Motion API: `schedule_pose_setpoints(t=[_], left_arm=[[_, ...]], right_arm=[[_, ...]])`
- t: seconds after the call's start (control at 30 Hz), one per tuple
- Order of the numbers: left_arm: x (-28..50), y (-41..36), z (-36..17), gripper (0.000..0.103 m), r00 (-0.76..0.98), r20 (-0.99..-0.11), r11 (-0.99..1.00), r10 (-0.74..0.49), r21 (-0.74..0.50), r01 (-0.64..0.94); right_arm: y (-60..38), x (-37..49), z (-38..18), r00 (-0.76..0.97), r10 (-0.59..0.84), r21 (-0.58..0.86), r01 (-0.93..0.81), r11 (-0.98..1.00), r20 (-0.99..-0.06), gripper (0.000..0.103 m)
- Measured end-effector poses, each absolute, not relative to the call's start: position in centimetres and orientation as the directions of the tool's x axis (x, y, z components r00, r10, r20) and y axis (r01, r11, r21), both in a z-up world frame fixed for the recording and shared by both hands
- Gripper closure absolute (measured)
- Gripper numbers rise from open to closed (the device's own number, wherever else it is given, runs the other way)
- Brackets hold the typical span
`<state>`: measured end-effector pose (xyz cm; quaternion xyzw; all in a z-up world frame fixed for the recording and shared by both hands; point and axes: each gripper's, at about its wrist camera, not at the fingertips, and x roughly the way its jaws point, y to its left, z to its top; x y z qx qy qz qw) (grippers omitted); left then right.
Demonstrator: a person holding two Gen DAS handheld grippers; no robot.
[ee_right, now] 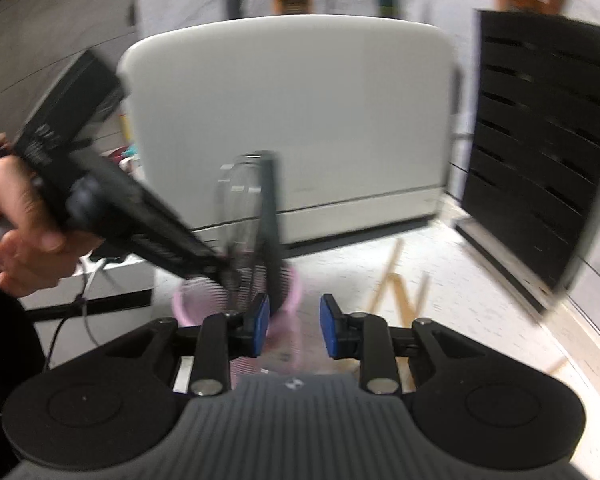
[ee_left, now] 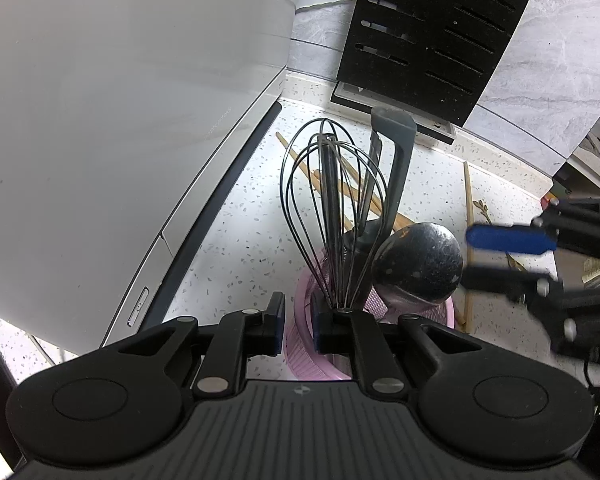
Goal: Organize utensils
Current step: 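Move the open right tool back over the utensils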
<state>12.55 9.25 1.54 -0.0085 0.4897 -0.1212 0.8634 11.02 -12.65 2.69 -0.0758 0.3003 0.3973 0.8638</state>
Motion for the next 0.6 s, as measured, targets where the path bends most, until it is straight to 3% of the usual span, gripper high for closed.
schedule_pose_setpoints(t=[0.27, 0.6], left_arm=[[12.6, 9.1, 1.4, 0.089, 0.489, -0.845, 0.971, -0.216, -0.13, 0.203], [12.7, 9.2, 1.4, 0.089, 0.486, -0.847, 0.97, -0.216, -0.13, 0.205]], right_arm=[[-13.7, 13.3, -1.7, 0.454, 0.476, 0.109, -0.627, 0.771, -0.753, 0.076], [-12.3, 13.6, -3.4, 0.403, 0.494, 0.168, -0.619, 0.767, -0.77, 0.076]])
